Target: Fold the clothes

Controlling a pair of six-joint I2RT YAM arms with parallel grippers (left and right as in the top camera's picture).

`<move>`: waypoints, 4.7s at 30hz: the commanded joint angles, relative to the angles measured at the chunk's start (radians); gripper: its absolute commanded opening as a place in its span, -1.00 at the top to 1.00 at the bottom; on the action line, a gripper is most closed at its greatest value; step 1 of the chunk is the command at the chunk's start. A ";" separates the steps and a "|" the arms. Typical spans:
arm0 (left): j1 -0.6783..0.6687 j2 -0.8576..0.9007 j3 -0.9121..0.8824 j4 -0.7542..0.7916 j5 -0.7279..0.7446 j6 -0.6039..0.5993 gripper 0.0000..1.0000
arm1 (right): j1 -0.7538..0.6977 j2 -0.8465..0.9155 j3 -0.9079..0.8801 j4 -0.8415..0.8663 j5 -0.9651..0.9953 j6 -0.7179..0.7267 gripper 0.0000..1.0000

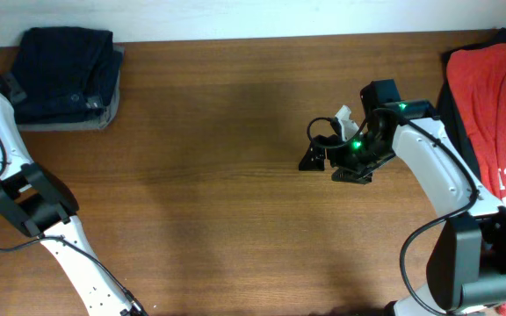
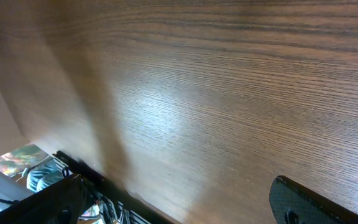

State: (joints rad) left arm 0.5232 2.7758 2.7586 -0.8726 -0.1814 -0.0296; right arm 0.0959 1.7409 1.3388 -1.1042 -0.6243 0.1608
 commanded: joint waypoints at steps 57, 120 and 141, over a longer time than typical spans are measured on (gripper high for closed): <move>-0.151 0.097 0.141 0.588 0.344 -0.023 0.99 | 0.002 0.001 0.002 0.012 0.008 0.034 -0.98; -0.187 0.037 0.211 -0.329 0.255 0.099 1.00 | 0.002 0.001 0.002 0.004 -0.004 0.031 -0.98; -0.187 -0.118 0.021 -0.346 0.291 0.099 1.00 | 0.002 0.001 0.002 0.011 -0.004 0.031 -0.98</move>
State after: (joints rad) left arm 0.3370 2.7728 2.7598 -1.1931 0.0826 0.0536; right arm 0.0959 1.7409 1.3388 -1.0954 -0.6247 0.1879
